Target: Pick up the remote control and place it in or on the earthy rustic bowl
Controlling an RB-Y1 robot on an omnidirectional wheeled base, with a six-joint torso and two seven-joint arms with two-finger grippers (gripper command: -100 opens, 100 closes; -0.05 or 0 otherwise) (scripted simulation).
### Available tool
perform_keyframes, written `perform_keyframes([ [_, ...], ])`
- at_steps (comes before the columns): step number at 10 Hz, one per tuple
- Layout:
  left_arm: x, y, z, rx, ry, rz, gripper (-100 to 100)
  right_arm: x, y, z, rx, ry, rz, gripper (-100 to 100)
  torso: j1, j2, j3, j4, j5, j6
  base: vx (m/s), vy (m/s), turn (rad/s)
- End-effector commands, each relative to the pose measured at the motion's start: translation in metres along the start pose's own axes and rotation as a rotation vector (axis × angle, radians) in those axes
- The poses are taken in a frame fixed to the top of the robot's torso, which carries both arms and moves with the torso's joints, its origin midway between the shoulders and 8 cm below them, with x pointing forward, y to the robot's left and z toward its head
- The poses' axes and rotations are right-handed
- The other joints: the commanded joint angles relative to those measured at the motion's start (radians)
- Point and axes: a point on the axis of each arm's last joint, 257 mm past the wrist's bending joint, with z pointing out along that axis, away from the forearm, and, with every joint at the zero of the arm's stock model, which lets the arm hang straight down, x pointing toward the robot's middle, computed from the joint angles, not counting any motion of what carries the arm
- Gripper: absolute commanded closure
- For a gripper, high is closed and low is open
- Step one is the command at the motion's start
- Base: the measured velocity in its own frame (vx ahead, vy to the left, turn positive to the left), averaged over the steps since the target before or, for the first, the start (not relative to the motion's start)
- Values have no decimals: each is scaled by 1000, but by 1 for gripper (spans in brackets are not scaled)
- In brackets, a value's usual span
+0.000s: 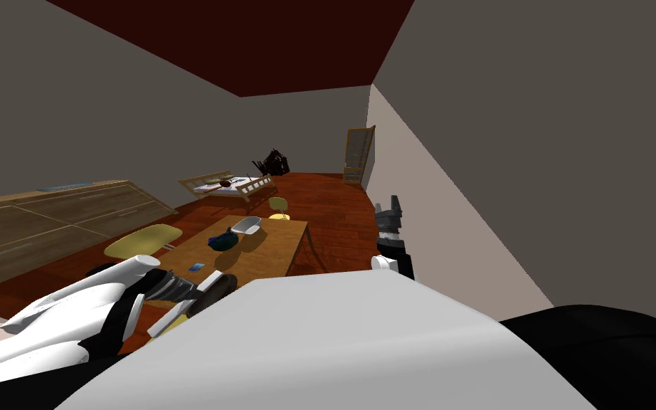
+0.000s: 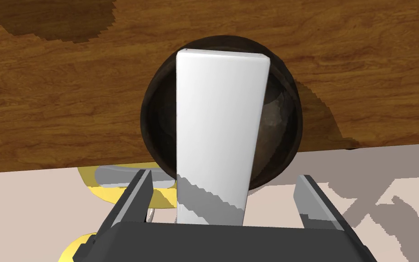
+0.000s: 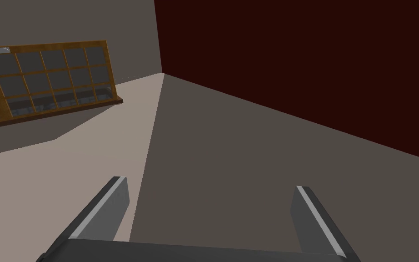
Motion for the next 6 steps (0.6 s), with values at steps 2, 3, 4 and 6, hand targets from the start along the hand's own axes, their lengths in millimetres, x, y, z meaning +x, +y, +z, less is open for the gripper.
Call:
perform_keyframes([
  [2, 0, 0, 0, 0, 0, 0, 0, 0, 0, 0, 0, 0, 0, 0, 0, 0, 0, 0, 0, 0, 0, 0, 0],
  [3, -11, -10, -10, 29, -11, -1, -100, 0, 0, 0, 0, 0, 0, 0, 0, 0, 0, 0, 0, 0, 44, -4, 89],
  [4, -7, -10, -10, 29, 3, 0, -100, 0, 0, 0, 0, 0, 0, 0, 0, -2, -1, 0, 0, -1, 54, 0, 74],
  [6, -11, -17, -20, 52, 6, 5, -100, 0, 0, 0, 0, 0, 0, 0, 0, -4, -2, -1, 0, -1, 64, 2, 69],
])
